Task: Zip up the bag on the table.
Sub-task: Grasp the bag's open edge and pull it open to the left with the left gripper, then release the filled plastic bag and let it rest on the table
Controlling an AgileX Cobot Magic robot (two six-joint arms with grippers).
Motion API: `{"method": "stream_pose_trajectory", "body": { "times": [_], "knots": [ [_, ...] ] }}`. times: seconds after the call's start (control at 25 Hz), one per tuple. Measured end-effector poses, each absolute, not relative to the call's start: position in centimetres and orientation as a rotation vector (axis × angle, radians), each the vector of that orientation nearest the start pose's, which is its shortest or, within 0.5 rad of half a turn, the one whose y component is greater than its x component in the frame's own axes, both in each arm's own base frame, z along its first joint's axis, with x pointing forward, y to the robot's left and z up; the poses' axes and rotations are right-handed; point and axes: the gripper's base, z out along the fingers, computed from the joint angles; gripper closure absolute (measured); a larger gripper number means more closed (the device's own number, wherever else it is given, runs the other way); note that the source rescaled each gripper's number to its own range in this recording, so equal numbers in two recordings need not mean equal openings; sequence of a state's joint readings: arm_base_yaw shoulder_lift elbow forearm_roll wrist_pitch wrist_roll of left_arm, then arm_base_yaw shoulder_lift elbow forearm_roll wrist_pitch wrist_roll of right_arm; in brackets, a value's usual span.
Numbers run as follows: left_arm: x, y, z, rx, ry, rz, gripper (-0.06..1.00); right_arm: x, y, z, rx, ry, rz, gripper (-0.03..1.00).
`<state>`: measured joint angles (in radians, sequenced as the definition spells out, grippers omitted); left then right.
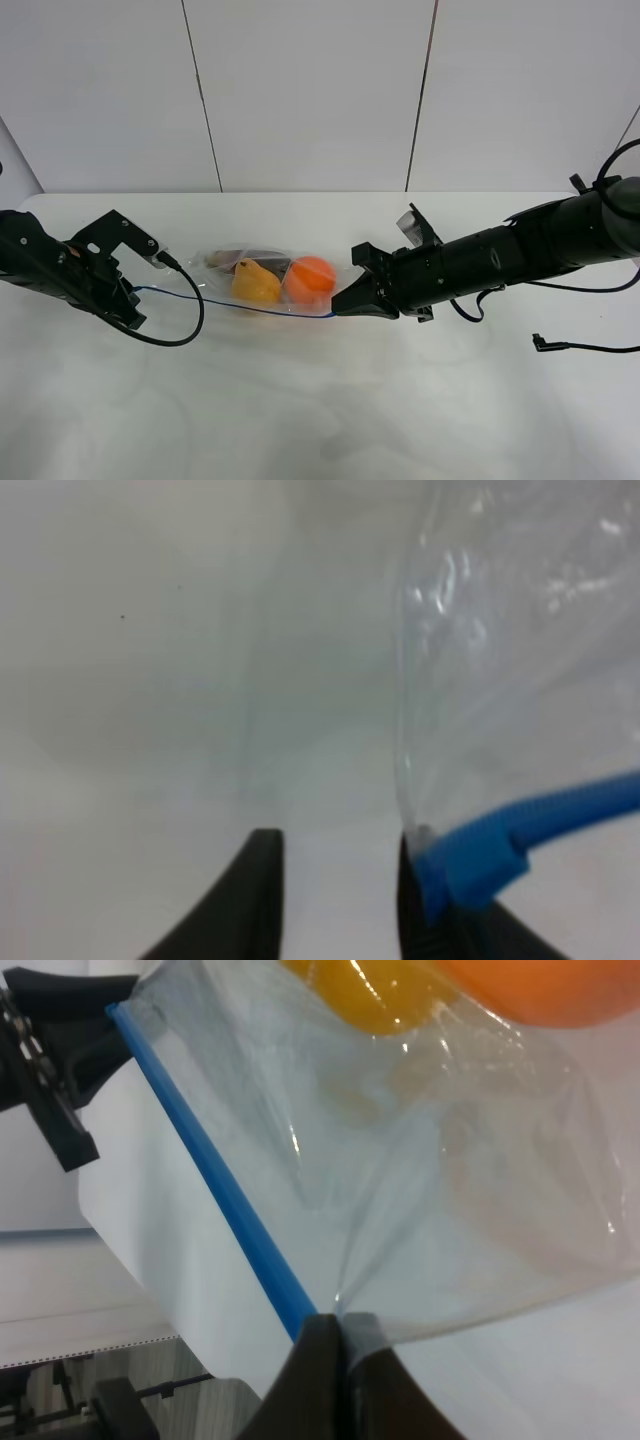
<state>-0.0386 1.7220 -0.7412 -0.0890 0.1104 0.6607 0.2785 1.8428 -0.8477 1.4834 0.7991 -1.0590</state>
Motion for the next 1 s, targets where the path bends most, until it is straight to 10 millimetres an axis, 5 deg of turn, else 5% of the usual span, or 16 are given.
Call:
{"method": "stream_pose_trajectory", "body": {
  "times": [0.16,0.52,0.84,1.0],
  "knots": [
    [30.8,-1.3,14.2,0.667,2.475,0.159,0.31,28.9,15.0,14.7,-0.180,2.591,1.269,0.97],
    [33.2,-0.9,16.8,0.461,2.500,0.100,0.28,28.9,15.0,14.7,-0.185,2.594,1.260,0.97],
    [34.4,4.7,19.6,-0.306,2.598,-0.035,0.27,28.9,14.9,14.6,-0.189,2.598,1.245,0.97],
    [33.6,7.1,20.2,-0.482,2.649,-0.043,0.27,28.9,14.9,14.6,-0.189,2.598,1.245,0.97]
  ]
}}
